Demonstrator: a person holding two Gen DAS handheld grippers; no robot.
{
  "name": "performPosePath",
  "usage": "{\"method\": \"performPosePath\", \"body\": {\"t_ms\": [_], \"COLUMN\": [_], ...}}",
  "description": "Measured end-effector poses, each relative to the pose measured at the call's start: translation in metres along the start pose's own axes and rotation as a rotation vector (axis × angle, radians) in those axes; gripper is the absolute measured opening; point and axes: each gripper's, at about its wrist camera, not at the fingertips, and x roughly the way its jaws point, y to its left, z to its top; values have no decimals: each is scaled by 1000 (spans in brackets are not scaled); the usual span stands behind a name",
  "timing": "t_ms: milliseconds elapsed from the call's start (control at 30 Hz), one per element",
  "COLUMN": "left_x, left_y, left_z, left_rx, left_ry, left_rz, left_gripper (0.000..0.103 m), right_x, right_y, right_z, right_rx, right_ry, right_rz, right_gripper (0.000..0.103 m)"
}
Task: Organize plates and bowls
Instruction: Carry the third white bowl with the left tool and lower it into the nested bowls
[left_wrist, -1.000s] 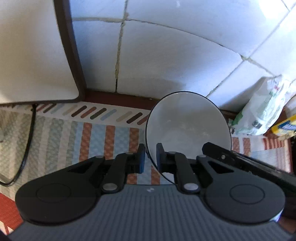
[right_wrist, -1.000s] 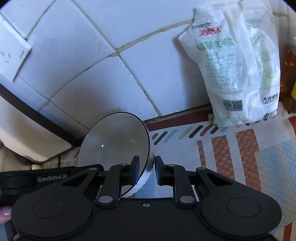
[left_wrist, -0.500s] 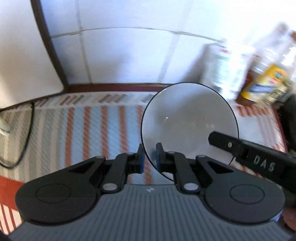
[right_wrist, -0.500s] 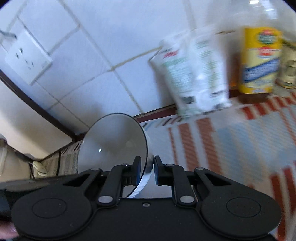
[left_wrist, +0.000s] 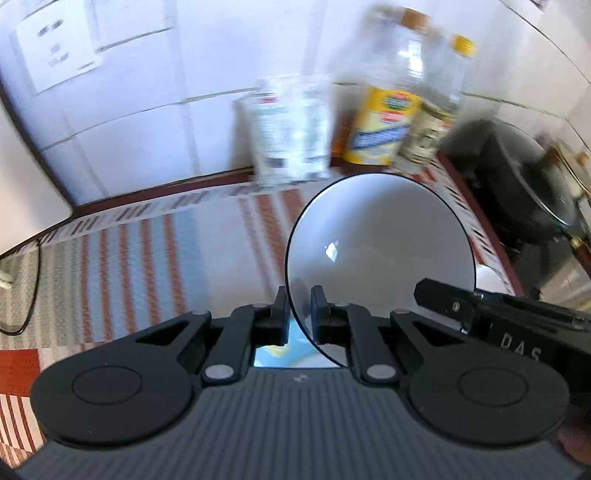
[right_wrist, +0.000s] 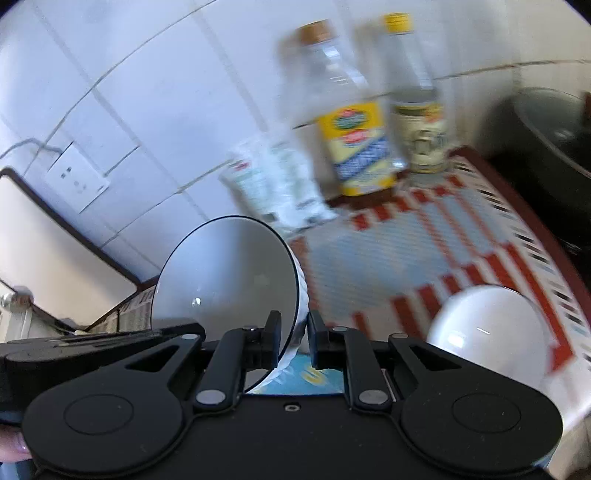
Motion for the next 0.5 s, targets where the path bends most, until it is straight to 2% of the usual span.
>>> {"method": "performPosePath", "body": {"t_ms": [200, 300, 500], "left_x": [-4, 3, 23], "left_y": [-68, -91, -135], "left_z": [4, 3, -3], "left_rx": [117, 143, 202], "left_ry": [24, 49, 65], "left_rz": [-53, -83, -52], "left_gripper": [10, 10, 10], "right_x": [-39, -50, -50], "right_y": [-55, -81, -117], "right_z": [-14, -23, -30], "right_rx": [110, 153, 181], "right_ry": [-24, -24, 22], "right_rz": [-32, -42, -67], "right_gripper": [20, 21, 21]}}
